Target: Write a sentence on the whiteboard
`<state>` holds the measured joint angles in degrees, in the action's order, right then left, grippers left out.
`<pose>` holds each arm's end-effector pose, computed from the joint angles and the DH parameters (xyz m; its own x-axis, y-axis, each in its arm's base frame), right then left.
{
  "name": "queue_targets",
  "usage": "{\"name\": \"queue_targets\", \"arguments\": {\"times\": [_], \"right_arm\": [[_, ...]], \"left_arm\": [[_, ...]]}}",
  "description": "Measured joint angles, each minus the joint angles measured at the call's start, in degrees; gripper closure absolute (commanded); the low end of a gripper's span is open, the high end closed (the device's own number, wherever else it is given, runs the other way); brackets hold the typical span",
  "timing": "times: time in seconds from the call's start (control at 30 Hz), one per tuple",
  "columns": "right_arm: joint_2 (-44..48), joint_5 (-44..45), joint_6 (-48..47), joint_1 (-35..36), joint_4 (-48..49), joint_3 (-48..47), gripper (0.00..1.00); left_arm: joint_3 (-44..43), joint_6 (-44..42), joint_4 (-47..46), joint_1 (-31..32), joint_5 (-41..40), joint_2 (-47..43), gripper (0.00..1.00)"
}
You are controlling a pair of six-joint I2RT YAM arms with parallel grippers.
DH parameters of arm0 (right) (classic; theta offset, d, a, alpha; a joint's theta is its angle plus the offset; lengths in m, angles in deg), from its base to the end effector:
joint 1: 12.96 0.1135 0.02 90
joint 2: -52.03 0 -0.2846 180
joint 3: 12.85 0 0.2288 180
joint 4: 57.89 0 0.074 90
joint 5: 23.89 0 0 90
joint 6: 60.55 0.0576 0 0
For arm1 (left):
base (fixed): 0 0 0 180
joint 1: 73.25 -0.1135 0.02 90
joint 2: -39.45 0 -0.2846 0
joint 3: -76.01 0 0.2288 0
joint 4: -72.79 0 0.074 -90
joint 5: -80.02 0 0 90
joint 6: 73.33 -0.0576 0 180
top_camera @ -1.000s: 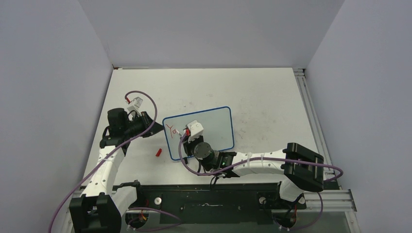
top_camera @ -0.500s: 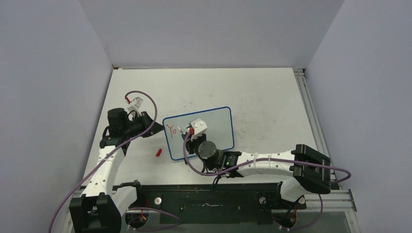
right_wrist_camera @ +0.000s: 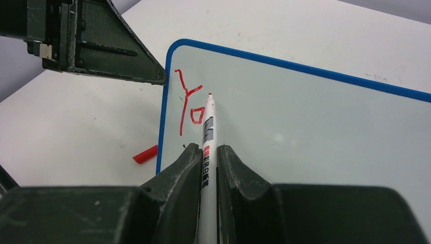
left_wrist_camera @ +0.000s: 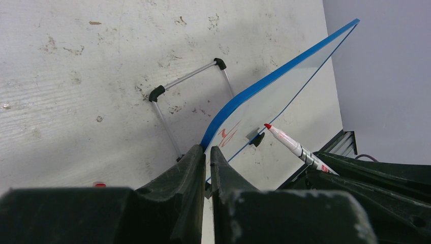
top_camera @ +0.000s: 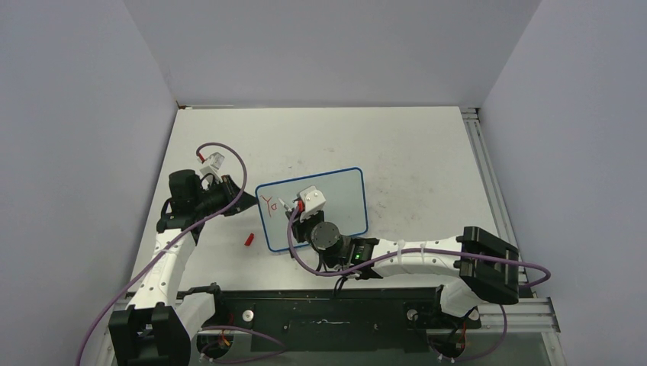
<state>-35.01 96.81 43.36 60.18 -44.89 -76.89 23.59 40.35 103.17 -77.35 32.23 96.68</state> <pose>0.1260 0.3145 0.2869 -0.2117 0.0143 -0.9772 -0.6451 0.7491 0.1507 0.1916 -0.0251 0.2664 -0.7251 -0.3502 -0.5929 0.2222 0.6960 -0.6828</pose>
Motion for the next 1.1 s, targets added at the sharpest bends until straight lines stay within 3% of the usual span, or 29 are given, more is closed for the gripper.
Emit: {"name": "queue_targets", "arguments": {"times": [1.1], "right_arm": [[-1.9,-0.4,2.8,-0.7,0.1,1.8,0.95]], "left_arm": [[0.0,0.0,0.0,0.0,0.0,0.0,0.92]]}}
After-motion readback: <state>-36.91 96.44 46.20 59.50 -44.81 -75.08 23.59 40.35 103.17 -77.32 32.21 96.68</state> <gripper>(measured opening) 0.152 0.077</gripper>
